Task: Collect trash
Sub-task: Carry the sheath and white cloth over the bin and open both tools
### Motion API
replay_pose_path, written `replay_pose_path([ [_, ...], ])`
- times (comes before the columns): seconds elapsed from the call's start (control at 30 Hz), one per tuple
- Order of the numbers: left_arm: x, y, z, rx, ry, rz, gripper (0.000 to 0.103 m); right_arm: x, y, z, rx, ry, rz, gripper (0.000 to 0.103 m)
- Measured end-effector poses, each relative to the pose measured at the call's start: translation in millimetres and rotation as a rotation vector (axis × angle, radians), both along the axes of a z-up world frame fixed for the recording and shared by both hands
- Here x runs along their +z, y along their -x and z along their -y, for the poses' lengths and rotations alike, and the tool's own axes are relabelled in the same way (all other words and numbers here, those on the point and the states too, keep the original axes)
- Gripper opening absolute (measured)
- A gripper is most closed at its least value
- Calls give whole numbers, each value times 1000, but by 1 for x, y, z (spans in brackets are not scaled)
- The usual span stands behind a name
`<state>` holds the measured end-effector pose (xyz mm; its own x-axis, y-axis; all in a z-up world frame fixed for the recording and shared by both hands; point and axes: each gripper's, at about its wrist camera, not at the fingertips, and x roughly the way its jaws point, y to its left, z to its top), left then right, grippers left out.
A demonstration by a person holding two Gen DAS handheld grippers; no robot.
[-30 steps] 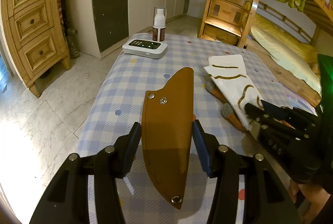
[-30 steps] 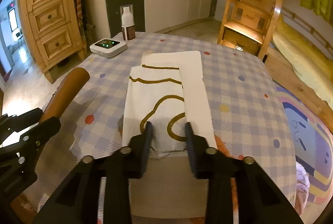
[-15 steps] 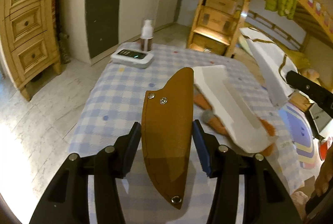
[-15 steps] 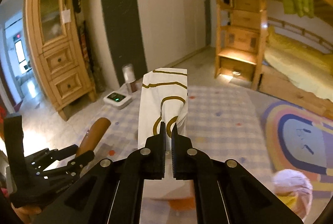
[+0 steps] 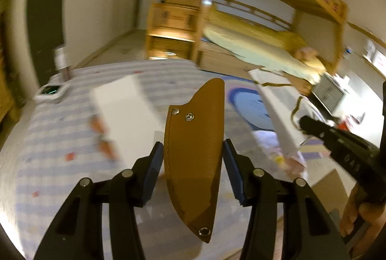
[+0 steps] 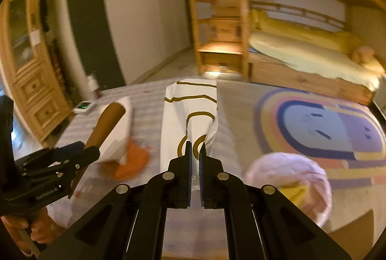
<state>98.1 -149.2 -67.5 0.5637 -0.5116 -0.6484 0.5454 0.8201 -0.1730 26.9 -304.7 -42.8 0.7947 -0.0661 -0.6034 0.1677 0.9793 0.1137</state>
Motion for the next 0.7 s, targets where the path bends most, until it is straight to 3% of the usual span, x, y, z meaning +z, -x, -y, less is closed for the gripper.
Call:
replay_pose_path([
  [0.43,-9,9,166,-248,-6,-52,49,-25,57,120,-313,2,-40,9],
  [0.7,-21,14,225,-326,-15,-89,53,-58,66,169,-379,-52,-91,9],
])
